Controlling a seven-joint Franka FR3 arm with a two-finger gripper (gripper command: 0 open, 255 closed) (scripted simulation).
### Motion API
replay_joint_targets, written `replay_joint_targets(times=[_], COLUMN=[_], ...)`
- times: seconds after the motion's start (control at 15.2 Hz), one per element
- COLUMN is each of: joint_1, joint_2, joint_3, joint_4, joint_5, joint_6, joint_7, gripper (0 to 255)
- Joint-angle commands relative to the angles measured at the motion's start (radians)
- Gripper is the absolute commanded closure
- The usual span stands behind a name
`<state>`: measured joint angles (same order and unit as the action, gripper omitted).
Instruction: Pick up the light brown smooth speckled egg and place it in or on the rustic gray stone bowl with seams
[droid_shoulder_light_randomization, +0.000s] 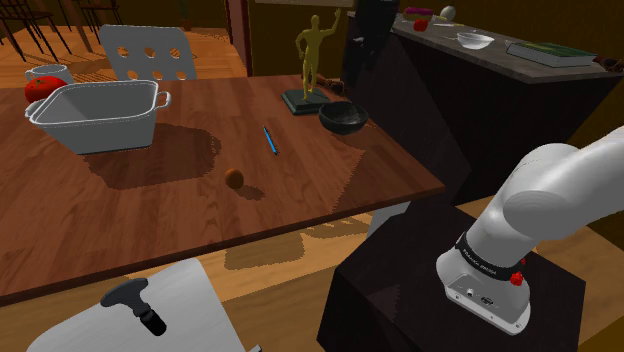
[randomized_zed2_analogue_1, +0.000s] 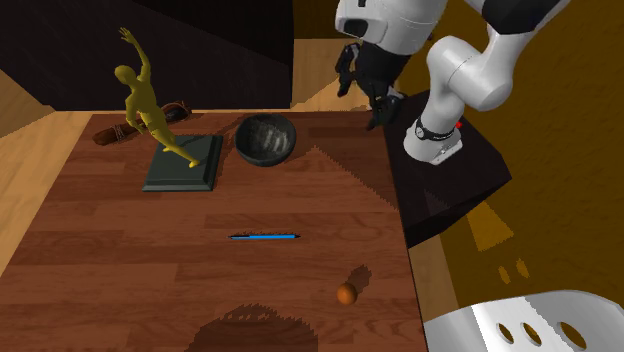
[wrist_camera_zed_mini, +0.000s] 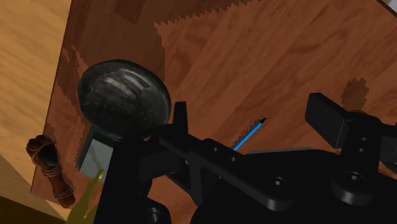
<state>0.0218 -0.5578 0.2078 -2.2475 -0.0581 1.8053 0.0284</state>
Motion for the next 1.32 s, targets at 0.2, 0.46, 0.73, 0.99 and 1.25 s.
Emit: replay_joint_targets(times=[0.2, 0.46, 0.73, 0.99, 1.25], joint_1=[0.011, 0.019, 0.033, 0.059, 0.106], joint_2=[0.151, 0.288, 0.435, 0.594, 0.76], joint_3=[0.083, 0.147, 0.203, 0.246, 0.268], joint_4=[0.058, 0.125, 0.21, 0.313, 0.437], joint_5=[-0.005, -0.029, -0.072, -0.132, -0.199], joint_6=[0.05, 0.079, 0.095, 0.095, 0.078], joint_7=[0.092, 0.17, 0.254, 0.339, 0.416], gripper=[0, 0, 0, 0, 0])
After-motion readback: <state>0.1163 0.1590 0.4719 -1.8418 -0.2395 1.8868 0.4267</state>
